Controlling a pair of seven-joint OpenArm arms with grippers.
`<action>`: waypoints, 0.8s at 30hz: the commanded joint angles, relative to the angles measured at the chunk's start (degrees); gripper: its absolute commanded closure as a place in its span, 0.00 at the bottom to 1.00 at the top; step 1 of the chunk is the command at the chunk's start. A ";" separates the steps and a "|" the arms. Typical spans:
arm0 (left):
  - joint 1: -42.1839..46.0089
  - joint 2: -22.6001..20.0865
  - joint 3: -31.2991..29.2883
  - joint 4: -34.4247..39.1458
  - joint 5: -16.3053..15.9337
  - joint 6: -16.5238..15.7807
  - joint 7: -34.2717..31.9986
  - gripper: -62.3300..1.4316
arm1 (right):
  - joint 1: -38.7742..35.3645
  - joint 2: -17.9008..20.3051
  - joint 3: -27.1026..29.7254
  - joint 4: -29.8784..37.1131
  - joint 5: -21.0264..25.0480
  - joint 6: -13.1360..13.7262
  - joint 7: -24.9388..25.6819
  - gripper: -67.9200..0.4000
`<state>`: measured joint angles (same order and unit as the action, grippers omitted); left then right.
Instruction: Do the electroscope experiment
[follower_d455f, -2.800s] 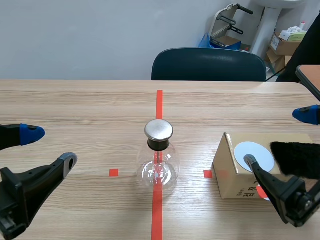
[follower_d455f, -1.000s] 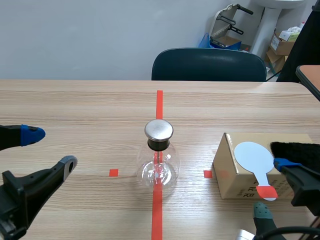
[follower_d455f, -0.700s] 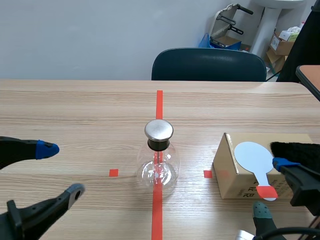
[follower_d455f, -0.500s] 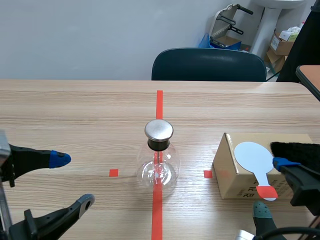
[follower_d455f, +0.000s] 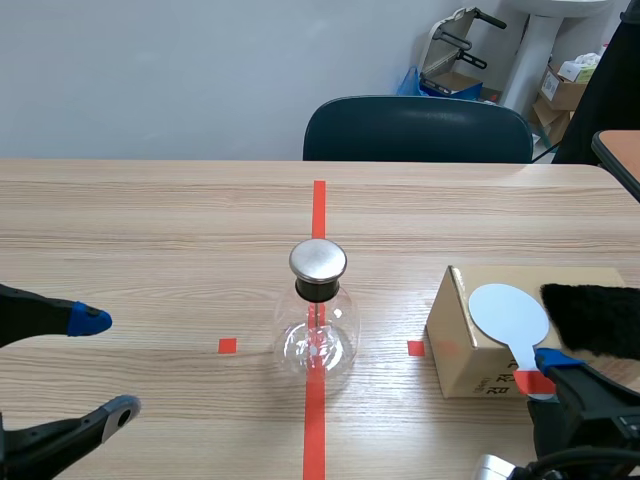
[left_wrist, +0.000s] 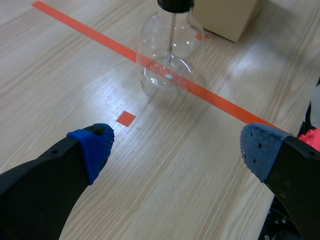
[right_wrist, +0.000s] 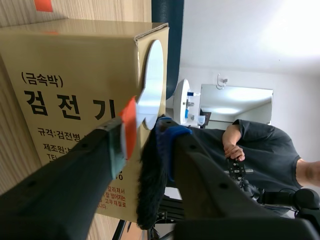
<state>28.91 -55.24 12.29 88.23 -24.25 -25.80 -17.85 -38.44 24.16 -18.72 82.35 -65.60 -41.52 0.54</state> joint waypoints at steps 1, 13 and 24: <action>1.81 0.57 -0.13 1.33 -0.15 -0.55 -0.59 0.13 | 0.52 0.44 0.44 1.22 -0.46 -3.34 -0.17 0.88; 3.45 0.59 -0.15 1.36 -3.91 -5.31 -2.03 0.13 | 0.50 0.44 0.44 1.22 -0.63 -3.34 -0.22 0.98; 3.45 0.61 -0.48 1.36 -6.43 -7.39 -7.82 0.13 | 0.50 0.44 0.44 1.22 -0.63 -3.34 -0.22 0.98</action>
<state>32.67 -55.22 12.29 88.29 -30.09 -33.06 -24.47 -38.44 24.16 -18.72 82.35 -66.06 -41.52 0.54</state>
